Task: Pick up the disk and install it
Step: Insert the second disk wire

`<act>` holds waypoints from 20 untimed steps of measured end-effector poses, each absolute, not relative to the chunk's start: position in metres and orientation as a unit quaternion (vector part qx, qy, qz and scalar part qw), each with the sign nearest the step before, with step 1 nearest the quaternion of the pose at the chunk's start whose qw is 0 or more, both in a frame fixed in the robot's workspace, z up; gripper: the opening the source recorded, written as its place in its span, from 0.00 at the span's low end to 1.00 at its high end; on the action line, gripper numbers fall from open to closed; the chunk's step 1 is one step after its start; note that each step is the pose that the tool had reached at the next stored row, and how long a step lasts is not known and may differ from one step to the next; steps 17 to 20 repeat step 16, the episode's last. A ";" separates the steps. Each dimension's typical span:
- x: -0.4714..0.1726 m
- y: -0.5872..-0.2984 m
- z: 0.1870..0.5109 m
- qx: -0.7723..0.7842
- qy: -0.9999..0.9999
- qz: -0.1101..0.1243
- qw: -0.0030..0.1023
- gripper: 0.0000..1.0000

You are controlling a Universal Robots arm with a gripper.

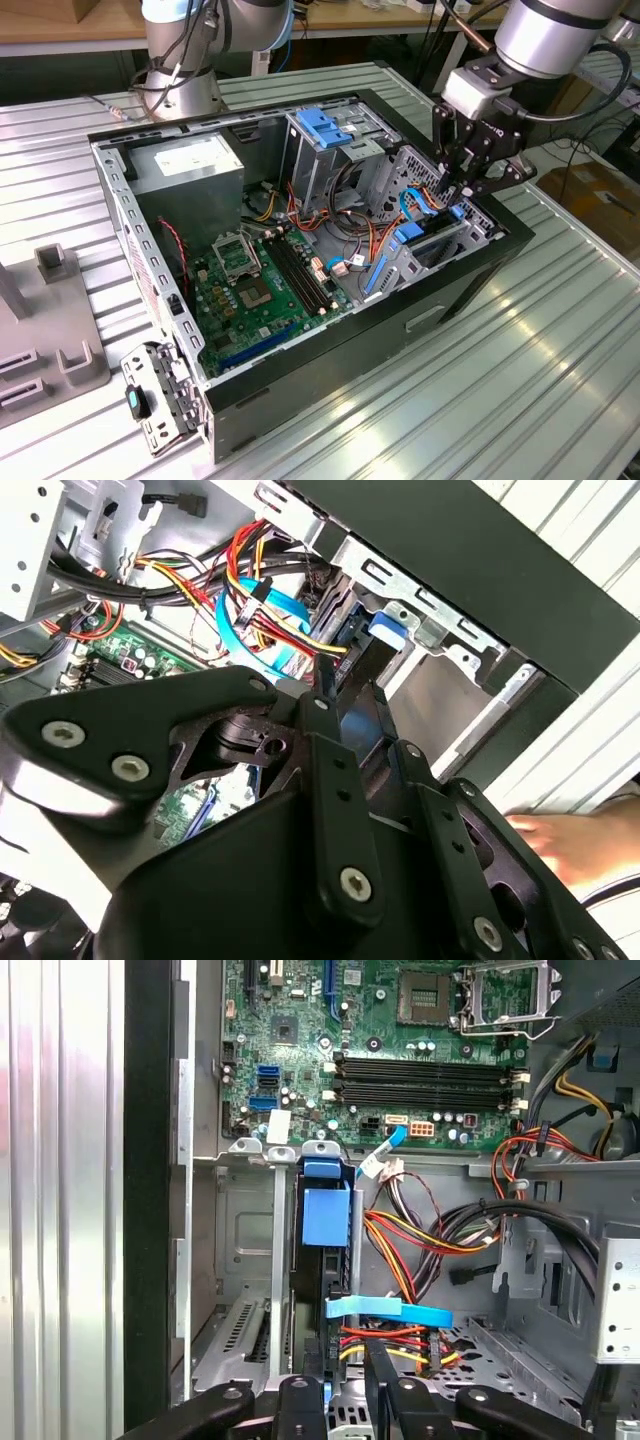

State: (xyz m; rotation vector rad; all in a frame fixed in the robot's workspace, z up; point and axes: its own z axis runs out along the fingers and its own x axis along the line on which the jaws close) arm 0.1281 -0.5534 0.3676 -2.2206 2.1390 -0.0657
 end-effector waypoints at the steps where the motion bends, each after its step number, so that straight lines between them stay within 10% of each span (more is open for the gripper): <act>1: 0.128 -0.553 0.368 -0.720 0.693 -0.021 0.029 0.30; 20: 0.116 -0.553 0.368 -0.720 0.693 -0.021 0.029 0.30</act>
